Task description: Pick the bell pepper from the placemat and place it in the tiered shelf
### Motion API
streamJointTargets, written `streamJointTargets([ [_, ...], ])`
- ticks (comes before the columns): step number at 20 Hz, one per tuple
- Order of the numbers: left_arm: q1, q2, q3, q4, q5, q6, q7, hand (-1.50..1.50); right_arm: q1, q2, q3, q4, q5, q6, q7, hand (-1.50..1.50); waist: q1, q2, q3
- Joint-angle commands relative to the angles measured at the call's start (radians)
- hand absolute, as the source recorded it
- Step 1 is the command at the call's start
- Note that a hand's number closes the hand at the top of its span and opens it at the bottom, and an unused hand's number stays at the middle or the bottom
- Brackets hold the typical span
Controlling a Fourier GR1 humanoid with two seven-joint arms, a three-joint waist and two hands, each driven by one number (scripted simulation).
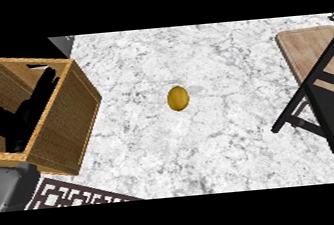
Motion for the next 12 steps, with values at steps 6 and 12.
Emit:
streamJointTargets([
  [6,-0.015,0.019,0.022,0.007,0.006,-0.019,0.001,0.00,-0.109,-0.102,-0.149,0.045,-0.011,-0.093,0.090,-1.50,-0.003,-0.029,-0.055],
  [12,0.018,0.003,0.026,0.004,0.004,-0.008,-0.022,0.00,-0.110,-0.153,-0.199,0.075,-0.259,-0.071,0.086,-1.50,-0.012,-0.035,-0.058],
])
